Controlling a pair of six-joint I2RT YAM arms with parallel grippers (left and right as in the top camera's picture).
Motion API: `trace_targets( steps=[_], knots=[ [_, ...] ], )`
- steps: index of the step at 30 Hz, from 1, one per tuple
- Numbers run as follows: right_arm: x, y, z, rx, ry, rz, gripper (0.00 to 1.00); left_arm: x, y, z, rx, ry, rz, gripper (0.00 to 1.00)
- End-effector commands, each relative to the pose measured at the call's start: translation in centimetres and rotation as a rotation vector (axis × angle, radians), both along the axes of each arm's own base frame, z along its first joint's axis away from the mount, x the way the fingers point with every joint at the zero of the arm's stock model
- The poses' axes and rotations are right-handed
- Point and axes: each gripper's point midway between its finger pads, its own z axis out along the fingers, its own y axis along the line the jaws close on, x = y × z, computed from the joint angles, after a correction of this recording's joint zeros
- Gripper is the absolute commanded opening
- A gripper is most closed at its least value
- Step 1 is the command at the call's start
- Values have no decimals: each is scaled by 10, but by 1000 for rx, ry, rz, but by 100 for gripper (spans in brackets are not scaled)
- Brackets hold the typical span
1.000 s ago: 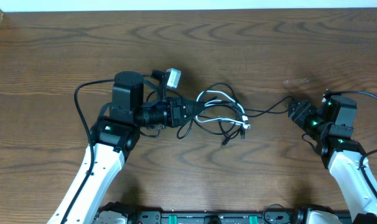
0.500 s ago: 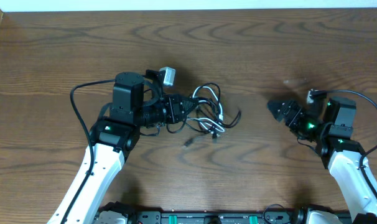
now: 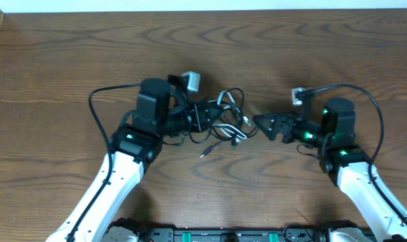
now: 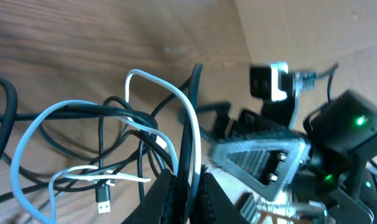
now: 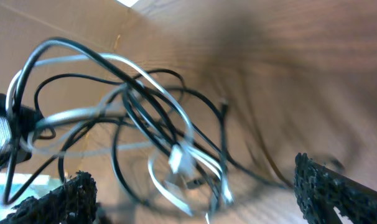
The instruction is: Untangle cables
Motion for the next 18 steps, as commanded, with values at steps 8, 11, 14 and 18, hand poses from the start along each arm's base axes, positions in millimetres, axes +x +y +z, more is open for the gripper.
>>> trace_targets(
  steps=[8,11,14,18],
  knots=[
    [8,8,-11,-122,-38,-73,54,-18,-27,18,-49,-53,-113,13],
    [1,13,-16,-139,-22,-46,52,-16,-30,27,-76,-92,-129,14],
    [-6,19,-21,-148,-3,-21,56,-14,-31,32,-87,-121,-129,14],
    [-12,26,-23,-151,6,6,59,-13,-32,36,-97,-134,-128,14]
  ],
)
